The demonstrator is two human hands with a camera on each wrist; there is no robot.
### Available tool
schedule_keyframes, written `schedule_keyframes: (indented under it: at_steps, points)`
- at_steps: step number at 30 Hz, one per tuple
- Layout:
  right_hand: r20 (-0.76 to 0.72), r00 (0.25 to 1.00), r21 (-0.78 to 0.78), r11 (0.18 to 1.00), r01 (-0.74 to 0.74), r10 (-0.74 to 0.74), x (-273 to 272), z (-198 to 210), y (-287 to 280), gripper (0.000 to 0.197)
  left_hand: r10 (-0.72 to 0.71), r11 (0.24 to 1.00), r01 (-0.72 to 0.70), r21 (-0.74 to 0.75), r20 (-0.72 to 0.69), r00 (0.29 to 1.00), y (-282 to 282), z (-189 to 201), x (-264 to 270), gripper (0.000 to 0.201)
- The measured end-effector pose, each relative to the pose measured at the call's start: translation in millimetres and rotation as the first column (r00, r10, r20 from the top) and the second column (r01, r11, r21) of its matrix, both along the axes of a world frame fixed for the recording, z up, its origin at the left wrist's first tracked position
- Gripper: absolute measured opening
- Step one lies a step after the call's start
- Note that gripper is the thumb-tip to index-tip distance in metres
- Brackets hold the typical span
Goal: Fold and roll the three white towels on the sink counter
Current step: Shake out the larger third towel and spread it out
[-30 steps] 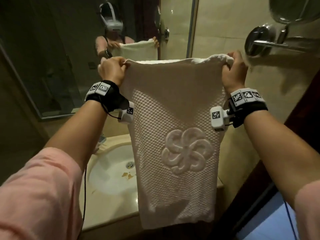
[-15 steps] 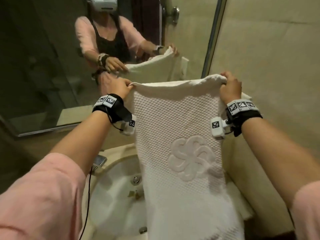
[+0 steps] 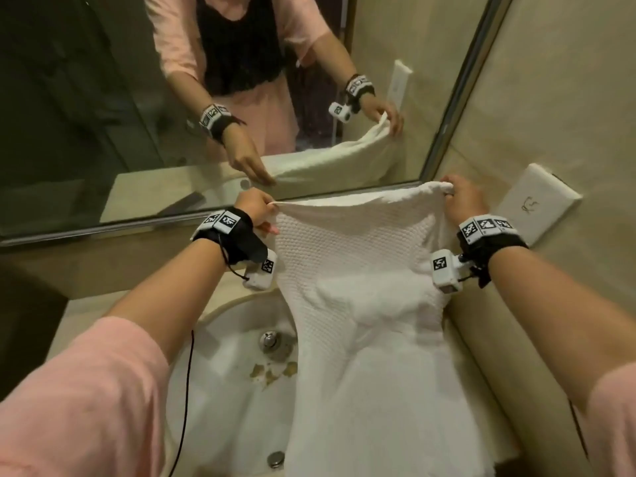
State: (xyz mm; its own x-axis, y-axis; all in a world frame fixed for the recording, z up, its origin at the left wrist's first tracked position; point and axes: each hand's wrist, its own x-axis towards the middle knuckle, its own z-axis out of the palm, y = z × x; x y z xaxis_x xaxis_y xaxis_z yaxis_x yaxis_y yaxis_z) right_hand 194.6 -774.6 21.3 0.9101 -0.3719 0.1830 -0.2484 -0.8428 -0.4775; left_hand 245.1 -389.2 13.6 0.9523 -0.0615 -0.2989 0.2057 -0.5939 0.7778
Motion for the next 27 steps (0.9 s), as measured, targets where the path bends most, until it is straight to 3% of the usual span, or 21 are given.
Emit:
schedule_keyframes:
  at_steps: [6, 10, 12, 14, 16, 19, 23, 26, 27]
  points:
    - [-0.141, 0.989, -0.080, 0.996, -0.043, 0.032, 20, -26, -14, 0.033, 0.043, 0.998, -0.037, 0.058, -0.111, 0.993, -8, -37, 7, 0.017]
    - [-0.149, 0.989, -0.143, 0.989, -0.020, -0.002, 25, -34, -12, 0.023, 0.102, 0.994, -0.092, 0.056, -0.220, 0.970, -8, -68, 13, 0.020]
    - [-0.150, 0.988, -0.159, 0.987, 0.003, -0.027, 29, -39, -10, 0.028, 0.132, 0.991, -0.122, 0.055, -0.282, 0.950, -5, -91, 24, 0.028]
    - [-0.133, 0.991, -0.077, 0.997, 0.009, -0.019, 35, -45, -8, 0.037, 0.155, 0.987, -0.132, 0.096, -0.299, 0.942, -5, -100, 28, 0.034]
    - [-0.139, 0.990, 0.116, 0.992, 0.049, -0.033, 41, -53, -8, 0.029, 0.164, 0.985, -0.136, 0.109, -0.319, 0.933, -7, -101, 25, 0.033]
    - [-0.203, 0.972, 0.372, 0.910, 0.185, -0.114, 46, -63, -7, 0.006, 0.191, 0.978, -0.209, 0.008, -0.448, 0.874, -10, -119, 28, 0.027]
    - [-0.400, 0.901, 0.585, 0.710, 0.391, -0.168, 53, -68, 0, 0.021, 0.175, 0.949, -0.289, -0.126, -0.553, 0.814, -11, -140, 32, 0.024]
    - [-0.403, 0.896, 0.723, 0.535, 0.436, -0.185, 58, -73, 0, 0.016, 0.145, 0.918, -0.333, -0.213, -0.602, 0.785, -3, -180, 51, 0.045]
    - [-0.401, 0.900, 0.743, 0.515, 0.427, -0.169, 59, -73, 1, 0.011, 0.155, 0.914, -0.343, -0.216, -0.598, 0.787, -3, -185, 53, 0.046]
